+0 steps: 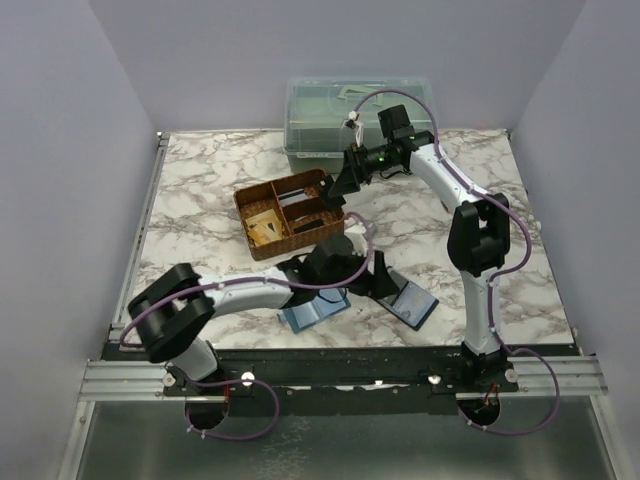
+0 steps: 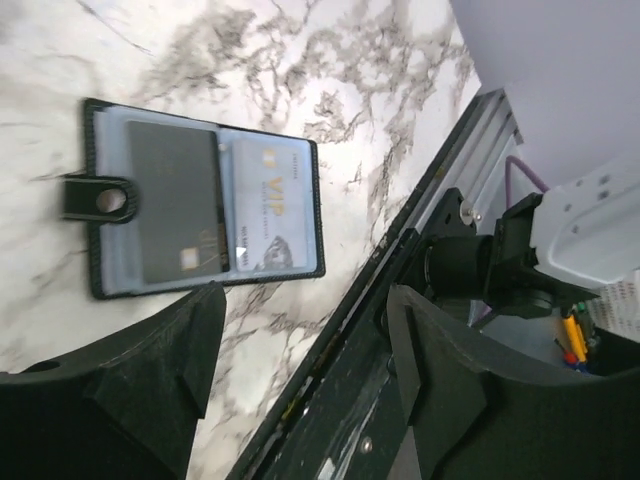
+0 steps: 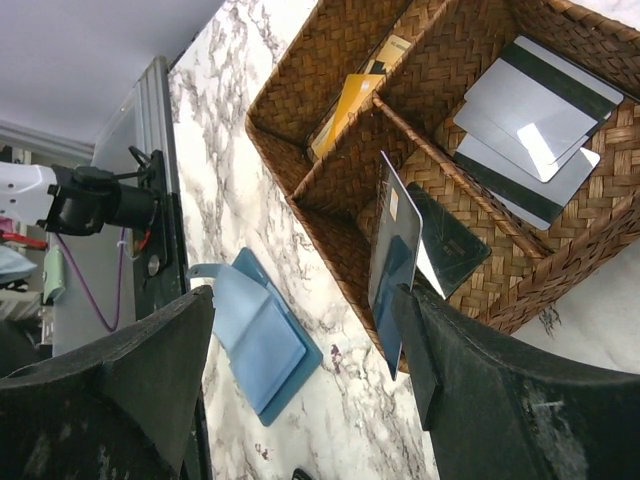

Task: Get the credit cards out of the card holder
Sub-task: Place the card holder at the center of the board, then place the credit card in the storage box.

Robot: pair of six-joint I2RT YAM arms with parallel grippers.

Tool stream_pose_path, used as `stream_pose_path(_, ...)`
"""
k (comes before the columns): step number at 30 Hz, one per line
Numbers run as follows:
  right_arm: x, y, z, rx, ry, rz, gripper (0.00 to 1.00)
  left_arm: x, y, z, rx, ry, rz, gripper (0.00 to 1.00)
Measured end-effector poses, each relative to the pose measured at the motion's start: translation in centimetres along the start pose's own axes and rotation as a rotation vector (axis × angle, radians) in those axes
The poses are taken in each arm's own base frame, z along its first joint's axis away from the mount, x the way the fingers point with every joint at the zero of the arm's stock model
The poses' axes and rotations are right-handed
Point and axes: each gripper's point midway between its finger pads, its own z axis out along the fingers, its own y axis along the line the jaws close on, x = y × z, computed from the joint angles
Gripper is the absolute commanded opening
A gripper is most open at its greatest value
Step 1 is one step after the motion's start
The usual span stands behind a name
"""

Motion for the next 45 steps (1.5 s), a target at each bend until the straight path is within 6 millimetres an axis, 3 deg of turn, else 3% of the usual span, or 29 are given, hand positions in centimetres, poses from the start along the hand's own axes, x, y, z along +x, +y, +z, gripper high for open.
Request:
stream_pose_path(1, 0.1, -0.1, 0.0, 0.000, 0.001, 0.002, 0.80, -0.5, 0.3, -0.8, -0.003, -0.019, -0.005, 0.83)
stream_pose_path(2, 0.1, -0.1, 0.1, 0.000, 0.002, 0.003, 0.80, -1.5, 0.7, -2.1, 0.000, -0.050, -0.016, 0.96)
stream_pose_path(3, 0.2, -0.2, 0.1, 0.000, 0.003, 0.005, 0.80, -2.4, 1.2, -3.3, -0.005, -0.081, -0.027, 0.98)
stream_pose_path(4, 0.2, -0.2, 0.1, -0.001, 0.003, 0.006, 0.80, -3.9, 1.9, -5.0, -0.004, -0.134, -0.040, 0.99)
stream_pose_path(5, 0.2, -0.2, 0.1, 0.000, 0.003, 0.006, 0.80, -4.2, 2.1, -5.5, -0.005, -0.146, -0.053, 0.99)
stream_pose_path(6, 0.2, -0.2, 0.1, 0.000, 0.003, 0.006, 0.80, -6.8, 3.1, -8.0, -0.017, -0.239, -0.069, 0.99)
stream_pose_path(11, 0.2, -0.3, 0.1, 0.000, 0.003, 0.008, 0.80, -12.6, 5.9, -15.5, -0.083, -0.477, -0.104, 0.97)
stream_pose_path(15, 0.2, -0.2, 0.1, -0.005, 0.002, 0.009, 0.80, -15.1, 8.8, -19.0, -0.132, -0.560, -0.149, 0.91)
stream_pose_path(19, 0.3, 0.1, 0.2, -0.028, 0.001, 0.013, 0.80, -16.1, 14.0, -20.9, -0.186, -0.605, -0.242, 0.90)
stream_pose_path(22, 0.5, 0.5, 0.2, -0.054, 0.000, 0.036, 0.80, -15.9, 16.1, -20.7, -0.186, -0.593, -0.269, 0.83)
stream_pose_path(30, 0.5, 1.8, 0.6, -0.155, -0.020, 0.132, 0.80, -16.9, 17.6, -18.6, -0.098, -0.592, -0.290, 0.68)
stream_pose_path(38, 0.1, 2.9, 0.6, -0.248, -0.037, 0.176, 0.80, -17.8, 18.4, -16.3, -0.011, -0.609, -0.348, 0.68)
stream_pose_path(45, 0.5, 3.3, 0.6, -0.295, -0.033, 0.216, 0.80, -18.4, 17.6, -14.5, 0.064, -0.608, -0.358, 0.68)
